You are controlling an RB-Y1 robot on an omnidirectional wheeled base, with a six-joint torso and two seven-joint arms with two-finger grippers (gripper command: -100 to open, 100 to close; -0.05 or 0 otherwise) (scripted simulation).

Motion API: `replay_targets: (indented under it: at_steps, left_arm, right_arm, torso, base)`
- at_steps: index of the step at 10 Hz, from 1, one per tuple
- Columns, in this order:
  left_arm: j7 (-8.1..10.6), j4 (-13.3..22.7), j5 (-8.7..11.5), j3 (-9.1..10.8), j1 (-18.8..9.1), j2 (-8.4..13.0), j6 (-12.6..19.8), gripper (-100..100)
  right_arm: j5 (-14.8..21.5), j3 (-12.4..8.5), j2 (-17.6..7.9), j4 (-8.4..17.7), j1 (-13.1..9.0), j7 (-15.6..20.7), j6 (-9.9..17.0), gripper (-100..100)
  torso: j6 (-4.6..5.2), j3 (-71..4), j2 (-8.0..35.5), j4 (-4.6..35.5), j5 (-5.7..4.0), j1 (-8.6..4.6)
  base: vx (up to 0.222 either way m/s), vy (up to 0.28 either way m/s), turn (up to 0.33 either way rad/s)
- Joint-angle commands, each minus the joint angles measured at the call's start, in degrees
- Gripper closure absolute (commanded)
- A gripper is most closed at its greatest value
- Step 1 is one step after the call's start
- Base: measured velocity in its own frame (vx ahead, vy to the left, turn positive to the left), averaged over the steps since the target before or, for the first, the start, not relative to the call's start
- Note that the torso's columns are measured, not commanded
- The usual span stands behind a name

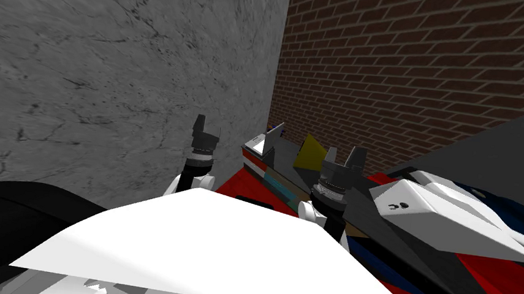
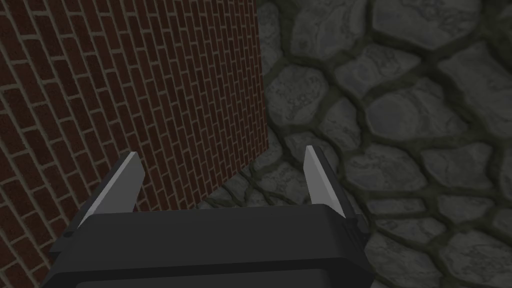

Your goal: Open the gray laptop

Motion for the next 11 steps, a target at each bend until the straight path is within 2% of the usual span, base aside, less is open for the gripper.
replay_targets:
  at_steps: [1, 9, 10, 11]
  left_arm:
    - [0.0, 0.0, 0.0, 0.0, 0.0, 0.0, 0.0, 0]
    - [0.0, -0.02, 0.0, 0.0, 0.0, 0.0, -0.01, 0]
    - [0.02, -0.11, -0.11, 0.12, 0.06, 1.58, 0.5, -100]
    - [0.05, -0.2, -0.22, 0.24, 0.12, 2.68, 1.02, -100]
  right_arm:
    - [0.0, 0.0, 0.0, 0.0, 0.0, 0.0, 0.0, 0]
    - [0.0, 0.0, 0.0, -0.02, 0.0, 0.0, 0.0, 0]
    - [0.0, 0.0, 0.0, -0.02, 0.0, 0.0, -0.01, 0]
    - [0.0, 0.0, 0.0, 0.0, 0.0, 0.0, 0.0, 0]
  torso:
    - [0.0, -4.67, 2.32, 2.35, 0.0, 0.0]
    - [0.0, -70.73, 35.39, 35.37, 0.0, 0.0]
    - [0.0, -79.19, 39.62, 39.6, 0.0, 0.0]
    - [0.01, -83.15, 41.53, 41.49, 0.0, 0.0]
  base:
    - [0.0, 0.0, 0.0]
    - [0.0, 0.0, 0.0]
    - [0.012, -0.004, -0.046]
    - [0.017, -0.006, -0.064]
